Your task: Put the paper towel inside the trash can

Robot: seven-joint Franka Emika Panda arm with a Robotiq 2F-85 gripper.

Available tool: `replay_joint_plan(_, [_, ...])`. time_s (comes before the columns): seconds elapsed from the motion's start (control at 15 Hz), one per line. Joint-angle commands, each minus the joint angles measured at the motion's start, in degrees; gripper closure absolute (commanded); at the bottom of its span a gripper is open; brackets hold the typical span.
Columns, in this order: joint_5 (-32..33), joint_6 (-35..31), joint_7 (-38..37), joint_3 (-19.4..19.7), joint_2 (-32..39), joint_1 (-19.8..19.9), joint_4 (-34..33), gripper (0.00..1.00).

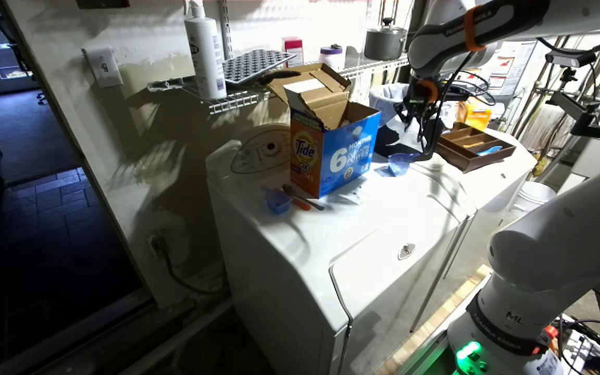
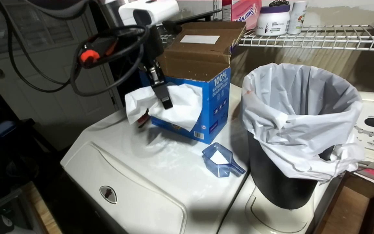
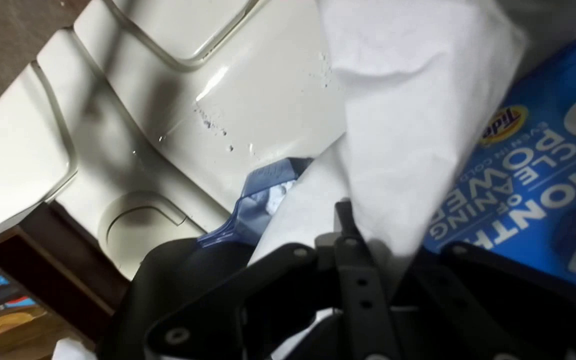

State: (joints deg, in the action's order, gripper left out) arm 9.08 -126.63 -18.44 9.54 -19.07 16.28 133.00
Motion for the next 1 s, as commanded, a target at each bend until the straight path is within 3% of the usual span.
replay_joint_plan(0.0, [2.01, 0.45, -1.61, -0.10, -1.19, 1.99, -4.16, 0.99])
replay_joint_plan(0.47, [2.20, -5.63, -1.89, 0.61, 1.49, 4.32, -13.52, 0.99])
replay_joint_plan(0.53, [0.78, -5.18, -0.33, 0.89, -0.73, 3.63, -10.37, 0.96])
replay_joint_plan(0.93, [-0.02, -5.19, 2.43, 1.49, 1.11, 2.66, -10.85, 0.99])
